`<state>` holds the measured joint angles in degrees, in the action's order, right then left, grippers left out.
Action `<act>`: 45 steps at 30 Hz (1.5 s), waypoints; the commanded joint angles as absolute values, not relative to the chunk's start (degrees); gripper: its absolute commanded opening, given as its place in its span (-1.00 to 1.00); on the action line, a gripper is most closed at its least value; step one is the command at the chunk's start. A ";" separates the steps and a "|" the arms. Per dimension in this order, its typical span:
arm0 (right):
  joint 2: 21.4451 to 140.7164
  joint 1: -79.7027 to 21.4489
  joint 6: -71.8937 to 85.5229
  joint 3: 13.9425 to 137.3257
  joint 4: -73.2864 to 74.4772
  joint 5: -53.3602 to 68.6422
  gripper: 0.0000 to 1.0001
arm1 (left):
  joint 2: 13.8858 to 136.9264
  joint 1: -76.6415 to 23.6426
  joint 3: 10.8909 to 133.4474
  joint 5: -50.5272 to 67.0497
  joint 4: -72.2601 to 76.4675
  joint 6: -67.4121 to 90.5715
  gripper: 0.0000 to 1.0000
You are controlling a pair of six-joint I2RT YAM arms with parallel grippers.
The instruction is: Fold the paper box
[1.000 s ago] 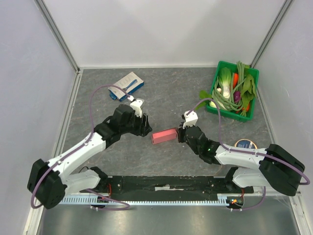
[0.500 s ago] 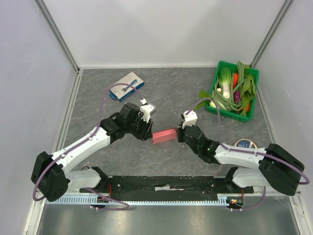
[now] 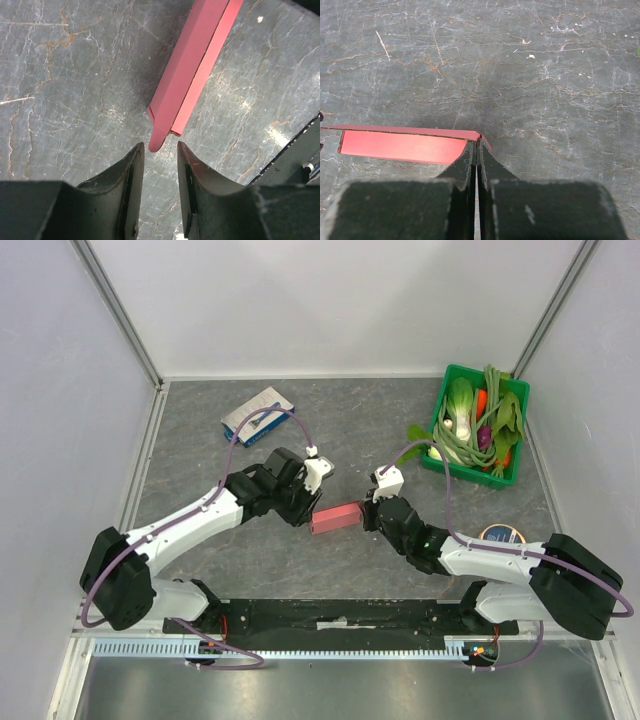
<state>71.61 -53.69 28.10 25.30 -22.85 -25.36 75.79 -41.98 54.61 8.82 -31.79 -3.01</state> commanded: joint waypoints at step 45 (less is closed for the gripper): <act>77.96 -59.85 32.17 25.84 -19.16 -26.19 -1.00 | 90.08 -42.28 68.03 10.37 -32.34 28.38 -0.96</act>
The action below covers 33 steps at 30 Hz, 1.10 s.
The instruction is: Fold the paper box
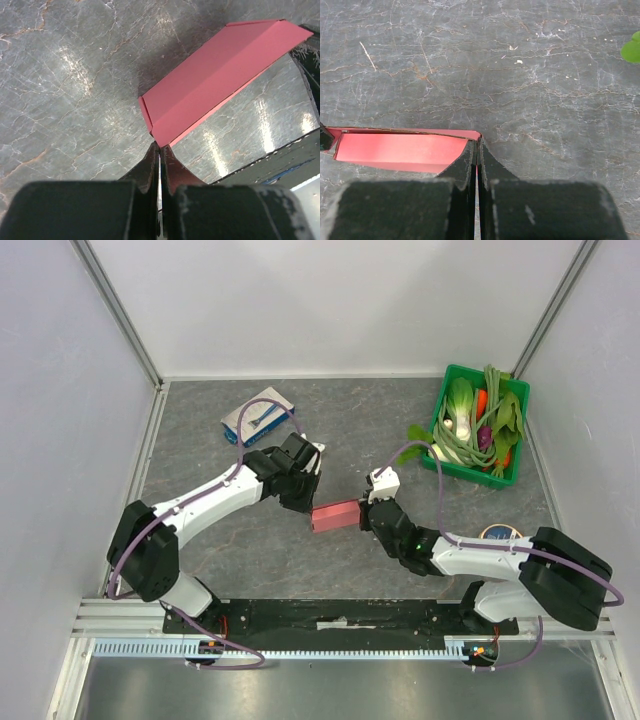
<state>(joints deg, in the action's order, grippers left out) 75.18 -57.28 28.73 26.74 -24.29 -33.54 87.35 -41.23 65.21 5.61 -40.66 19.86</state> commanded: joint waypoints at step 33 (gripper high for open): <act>83.77 -60.56 43.77 15.30 -31.99 -24.96 -1.00 | 87.81 -48.96 67.95 1.41 -25.49 43.15 -0.96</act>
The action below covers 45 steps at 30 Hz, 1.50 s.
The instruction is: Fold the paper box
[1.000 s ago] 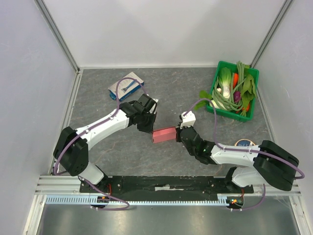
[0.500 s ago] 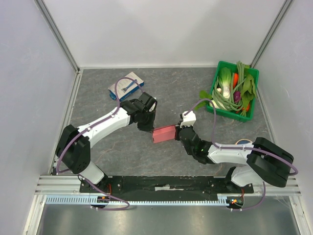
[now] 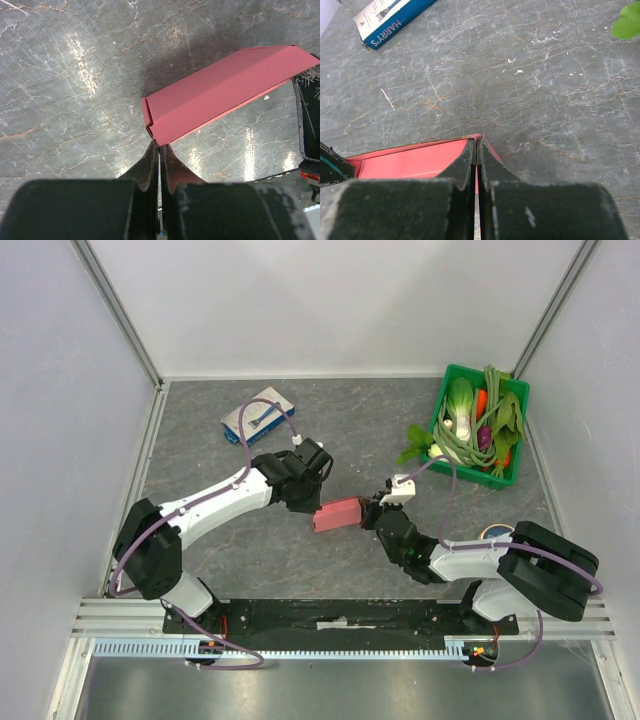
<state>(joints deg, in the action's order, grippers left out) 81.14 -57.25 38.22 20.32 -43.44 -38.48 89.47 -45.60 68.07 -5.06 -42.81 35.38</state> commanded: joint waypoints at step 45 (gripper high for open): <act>82.97 -61.17 42.98 16.08 -30.67 -24.70 -1.00 | 78.57 -49.22 51.50 -5.27 -22.50 30.15 -0.96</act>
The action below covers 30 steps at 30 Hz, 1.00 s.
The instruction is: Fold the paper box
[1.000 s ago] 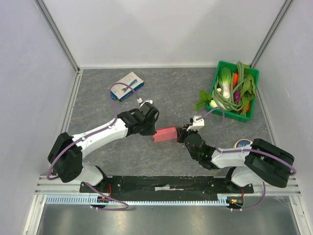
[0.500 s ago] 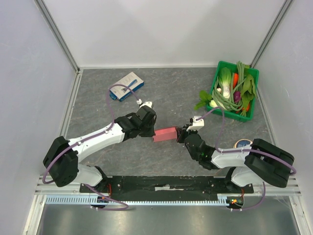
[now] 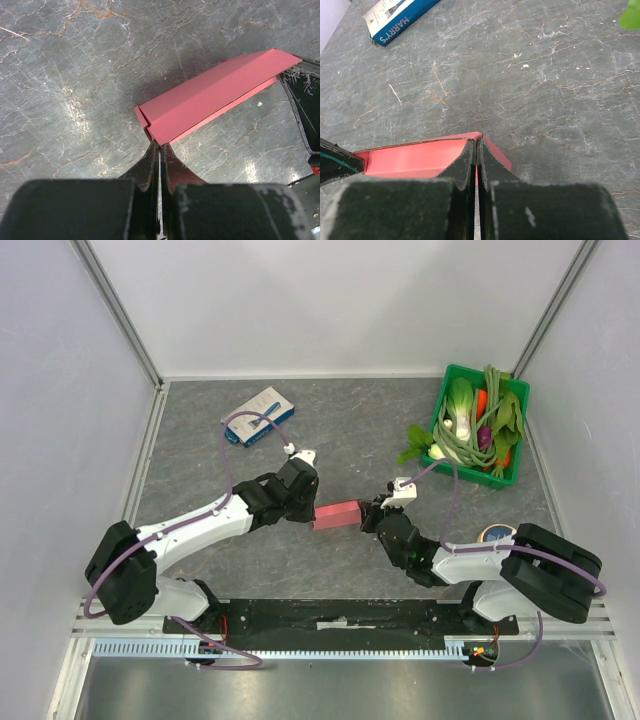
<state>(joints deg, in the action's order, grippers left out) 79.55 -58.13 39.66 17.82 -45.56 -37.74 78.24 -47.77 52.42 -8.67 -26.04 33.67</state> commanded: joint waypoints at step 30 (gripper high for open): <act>83.41 -61.26 43.42 15.82 -31.82 -23.73 -1.00 | 78.31 -47.03 60.29 5.88 -25.23 32.78 -0.96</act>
<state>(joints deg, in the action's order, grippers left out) 79.61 -58.37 40.80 17.93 -45.47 -36.23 78.26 -47.27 55.22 -3.88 -32.10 28.01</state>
